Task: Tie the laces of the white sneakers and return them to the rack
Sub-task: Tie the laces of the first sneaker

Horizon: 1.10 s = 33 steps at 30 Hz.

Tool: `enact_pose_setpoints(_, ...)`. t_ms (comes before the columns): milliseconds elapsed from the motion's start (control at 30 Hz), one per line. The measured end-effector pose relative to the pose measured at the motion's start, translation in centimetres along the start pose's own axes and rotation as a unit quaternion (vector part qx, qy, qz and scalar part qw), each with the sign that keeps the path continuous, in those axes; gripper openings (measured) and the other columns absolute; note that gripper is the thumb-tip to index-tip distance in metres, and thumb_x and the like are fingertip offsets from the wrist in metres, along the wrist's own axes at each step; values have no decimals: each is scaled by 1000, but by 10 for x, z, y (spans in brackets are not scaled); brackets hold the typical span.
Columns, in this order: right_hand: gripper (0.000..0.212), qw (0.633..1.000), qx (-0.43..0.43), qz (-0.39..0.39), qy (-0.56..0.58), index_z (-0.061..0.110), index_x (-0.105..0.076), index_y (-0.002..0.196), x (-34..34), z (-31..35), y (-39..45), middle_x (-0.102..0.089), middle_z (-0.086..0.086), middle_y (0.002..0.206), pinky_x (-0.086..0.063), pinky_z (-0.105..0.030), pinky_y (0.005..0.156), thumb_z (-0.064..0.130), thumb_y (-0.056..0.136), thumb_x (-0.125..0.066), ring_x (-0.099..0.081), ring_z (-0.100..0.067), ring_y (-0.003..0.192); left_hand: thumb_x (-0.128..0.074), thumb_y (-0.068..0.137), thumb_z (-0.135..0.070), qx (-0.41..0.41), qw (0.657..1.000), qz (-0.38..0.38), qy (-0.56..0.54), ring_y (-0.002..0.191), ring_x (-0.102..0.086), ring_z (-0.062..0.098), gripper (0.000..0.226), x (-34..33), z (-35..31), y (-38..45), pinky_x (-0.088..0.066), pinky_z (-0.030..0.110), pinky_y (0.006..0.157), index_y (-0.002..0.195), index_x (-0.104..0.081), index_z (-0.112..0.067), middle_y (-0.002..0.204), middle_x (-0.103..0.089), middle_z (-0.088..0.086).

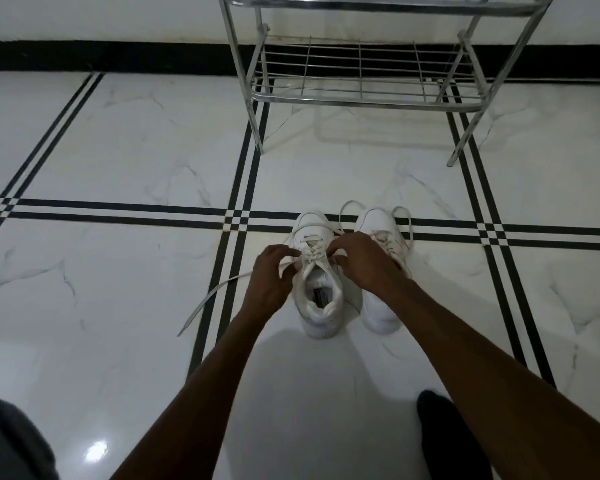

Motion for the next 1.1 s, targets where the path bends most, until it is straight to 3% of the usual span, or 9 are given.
enact_pose_setpoints(67, 14, 1000, -16, 5, -16, 19, -76, 89, -1, 4, 0, -77, -4, 90, -56, -42, 80, 12, 86, -64, -71, -24, 86, -65, 94, -10, 32, 999, -22, -13, 106, -61, 20, 7, -6, 1, 0, -45, 16, 89, 99, -69, -11, 110, -68, 7)
enact_pose_setpoints(167, 12, 998, -11, 7, -62, 17, -71, 90, -2, 6, 1, -74, -5, 92, -54, -43, 80, 13, 90, -60, -68, -26, 89, -60, 94, -9, 66, 997, -26, 40, 99, -61, 23, 6, -10, 4, 0, -51, 41, 92, 93, -62, -14, 101, -67, 5)
enact_pose_setpoints(267, 12, 992, 39, 17, -117, 13, -62, 98, -8, 8, -8, -67, -9, 100, -49, -41, 74, 13, 92, -51, -60, -29, 94, -53, 88, 1, 79, 983, 26, 166, 106, -55, 23, 23, -15, -1, -1, -31, 50, 108, 100, -55, -18, 103, -65, 0)
enact_pose_setpoints(367, 13, 988, 62, 9, -141, 10, -59, 102, -9, 6, -14, -64, -12, 102, -45, -41, 73, 15, 93, -50, -58, -32, 94, -50, 81, 5, 35, 956, 26, 290, 110, -51, 25, 31, -18, -4, -5, -22, 55, 109, 104, -53, -15, 104, -60, 1)
enact_pose_setpoints(500, 15, 988, 42, 21, -145, 9, -59, 102, -13, 6, -15, -65, -15, 100, -44, -41, 73, 17, 90, -59, -60, -34, 94, -50, 72, 7, -26, 922, 19, 387, 102, -54, 33, 31, -20, -2, -7, -29, 60, 104, 98, -53, -10, 95, -57, 9)
enact_pose_setpoints(733, 1, 994, -40, 79, -67, 11, -54, 91, -18, 4, -6, -66, -16, 95, -41, -36, 66, 11, 93, -53, -63, -32, 85, -50, 89, -3, 20, 942, 42, 333, 111, -54, 27, 24, -12, -14, -7, -23, 58, 109, 111, -49, -13, 103, -60, 4)
enact_pose_setpoints(867, 6, 993, -81, 85, -15, 10, -56, 92, -18, 3, -9, -69, -13, 98, -52, -41, 79, 15, 94, -53, -64, -30, 89, -49, 102, -21, 111, 981, 7, 159, 119, -54, 22, 17, -6, -6, -9, -17, 54, 111, 117, -57, -23, 107, -70, -2)
enact_pose_setpoints(1000, 15, 994, -86, 62, 11, 16, -66, 100, -14, 7, -10, -73, -10, 100, -54, -47, 86, 12, 91, -55, -67, -29, 94, -58, 100, -32, 117, 989, -54, 72, 105, -62, 12, 16, 3, 2, -13, -24, 48, 103, 99, -72, -25, 97, -73, -11)
enact_pose_setpoints(1100, 12, 995, -49, 46, -72, 11, -65, 99, -14, 14, -15, -70, -10, 101, -50, -40, 83, 15, 92, -55, -66, -30, 96, -58, 98, -16, 116, 991, -51, 37, 98, -67, 21, 9, 3, -1, -17, -44, 49, 99, 96, -64, -10, 100, -75, 3)
Point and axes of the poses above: each hand's wrist, its own y-axis towards the middle knuckle, its own x-axis out of the back of the hand, z = x × y, the point moved 4 cm from there along y, towards the middle knuckle
